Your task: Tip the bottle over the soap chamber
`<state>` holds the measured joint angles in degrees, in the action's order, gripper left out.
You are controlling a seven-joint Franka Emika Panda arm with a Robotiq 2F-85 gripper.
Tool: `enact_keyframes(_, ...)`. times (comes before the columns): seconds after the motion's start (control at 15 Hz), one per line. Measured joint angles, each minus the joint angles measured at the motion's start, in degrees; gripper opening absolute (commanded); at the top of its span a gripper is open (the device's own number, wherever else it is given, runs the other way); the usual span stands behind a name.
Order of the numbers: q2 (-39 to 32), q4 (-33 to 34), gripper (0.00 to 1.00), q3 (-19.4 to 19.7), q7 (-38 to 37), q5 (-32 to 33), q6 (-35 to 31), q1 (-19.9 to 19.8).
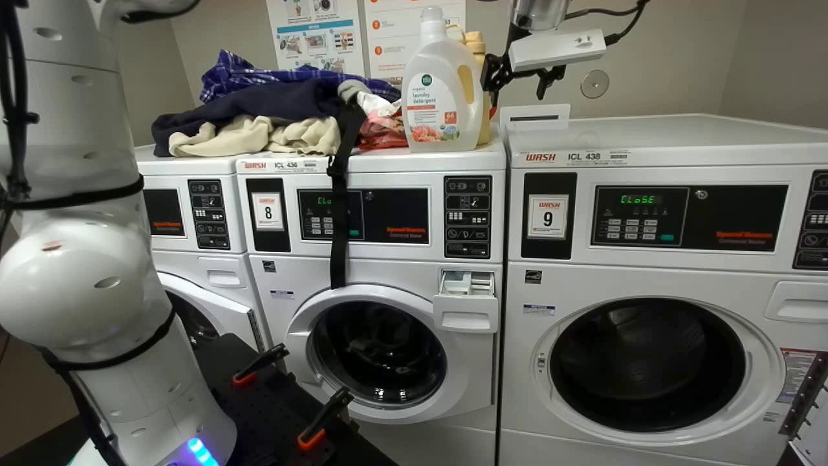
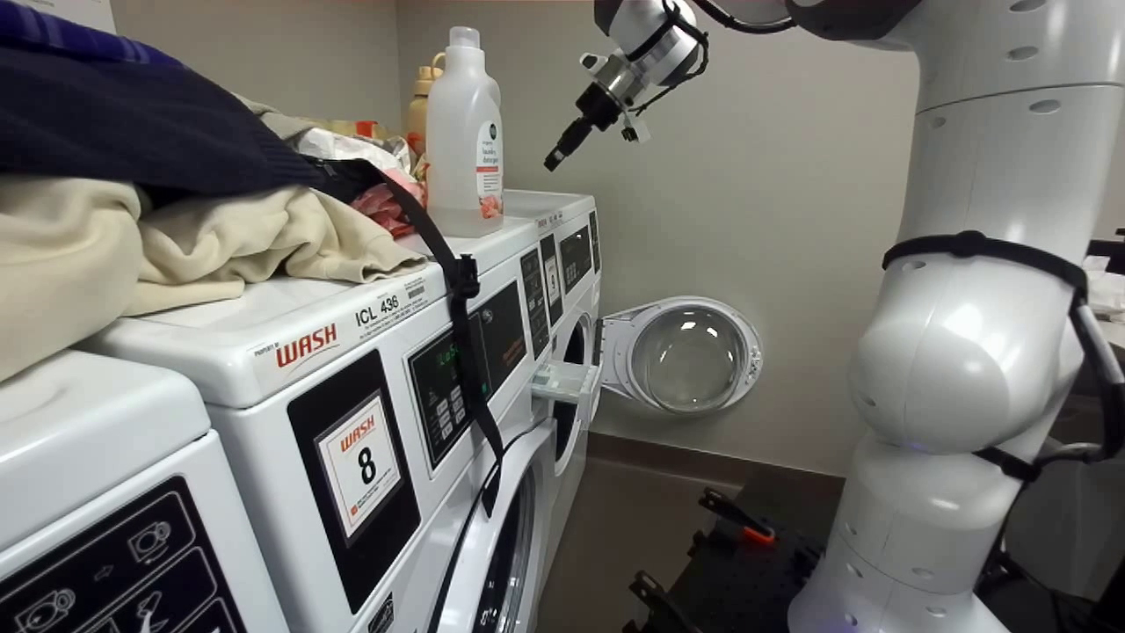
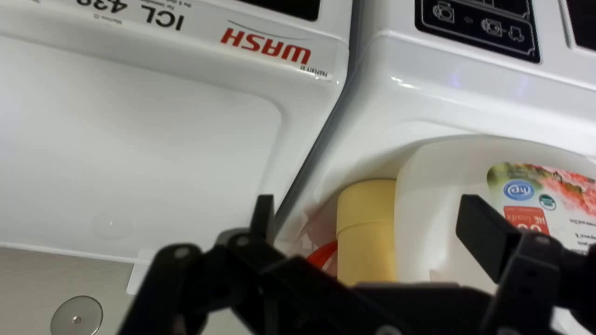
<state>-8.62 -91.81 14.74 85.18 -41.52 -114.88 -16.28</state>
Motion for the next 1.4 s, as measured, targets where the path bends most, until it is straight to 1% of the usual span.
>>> enact_keyframes(0.27,-0.1,1.2,1.00,-0.3,0.0,-6.5,2.7,-1.5)
enact_keyframes(0.53,-0.6,1.3,1.00,-1.2,0.0,-10.2,3.1,-1.4)
enact_keyframes(1.07,-3.9,4.6,1.00,-5.2,0.0,-11.6,3.1,-0.4)
enact_keyframes(1.4,-5.9,6.8,1.00,-6.5,0.0,-11.8,3.1,-0.4)
